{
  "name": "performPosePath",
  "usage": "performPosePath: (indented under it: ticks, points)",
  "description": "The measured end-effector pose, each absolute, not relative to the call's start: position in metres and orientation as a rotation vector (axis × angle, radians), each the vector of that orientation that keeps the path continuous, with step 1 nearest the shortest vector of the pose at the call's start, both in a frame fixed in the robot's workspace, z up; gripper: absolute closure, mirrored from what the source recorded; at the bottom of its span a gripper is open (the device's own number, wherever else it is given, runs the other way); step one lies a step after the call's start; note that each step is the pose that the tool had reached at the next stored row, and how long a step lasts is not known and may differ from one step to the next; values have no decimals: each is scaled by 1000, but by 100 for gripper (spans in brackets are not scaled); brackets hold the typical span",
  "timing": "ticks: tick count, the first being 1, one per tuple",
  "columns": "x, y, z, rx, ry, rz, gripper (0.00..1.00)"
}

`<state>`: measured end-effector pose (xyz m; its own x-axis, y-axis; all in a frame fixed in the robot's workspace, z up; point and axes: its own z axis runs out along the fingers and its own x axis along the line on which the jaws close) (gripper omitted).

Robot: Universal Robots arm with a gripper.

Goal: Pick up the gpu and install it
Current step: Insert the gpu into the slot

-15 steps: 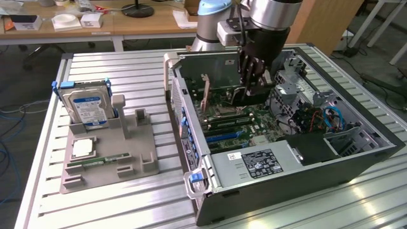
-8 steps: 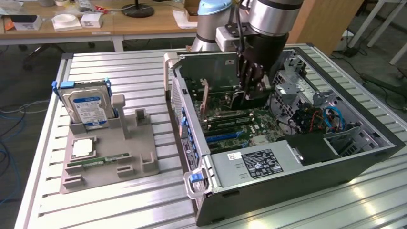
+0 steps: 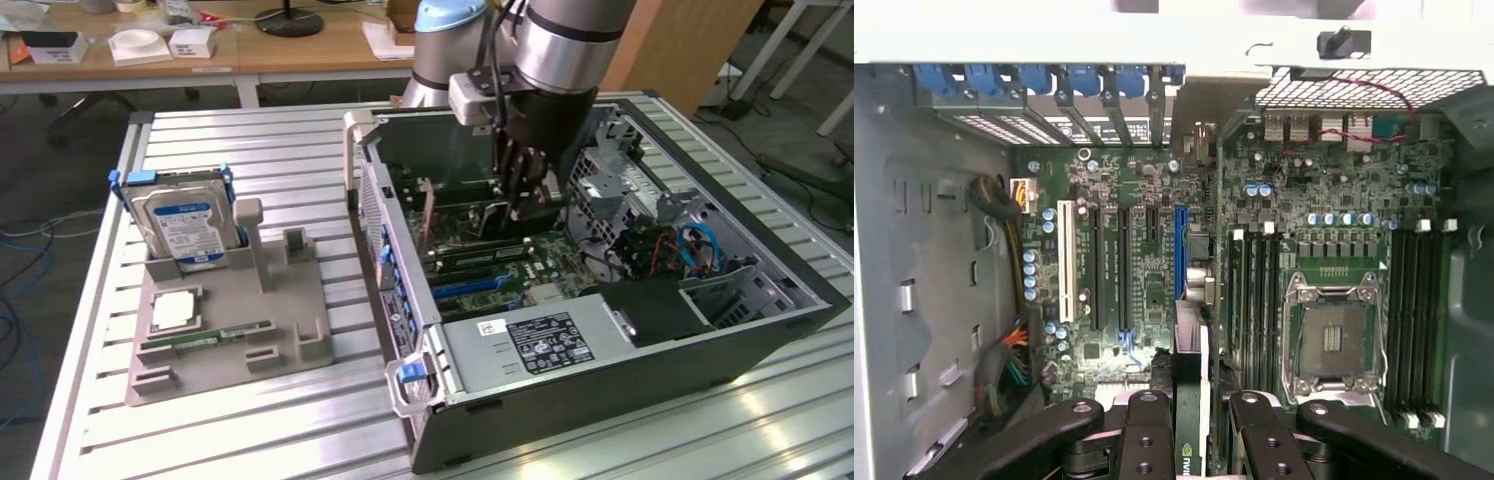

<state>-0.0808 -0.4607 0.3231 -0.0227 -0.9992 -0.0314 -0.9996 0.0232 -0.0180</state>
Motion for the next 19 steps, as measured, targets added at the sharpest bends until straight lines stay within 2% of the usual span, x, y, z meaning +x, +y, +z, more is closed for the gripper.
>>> performPosePath:
  ticks: [19]
  points:
    - [-87, -463, 299, -2172, 2222, 15, 73]
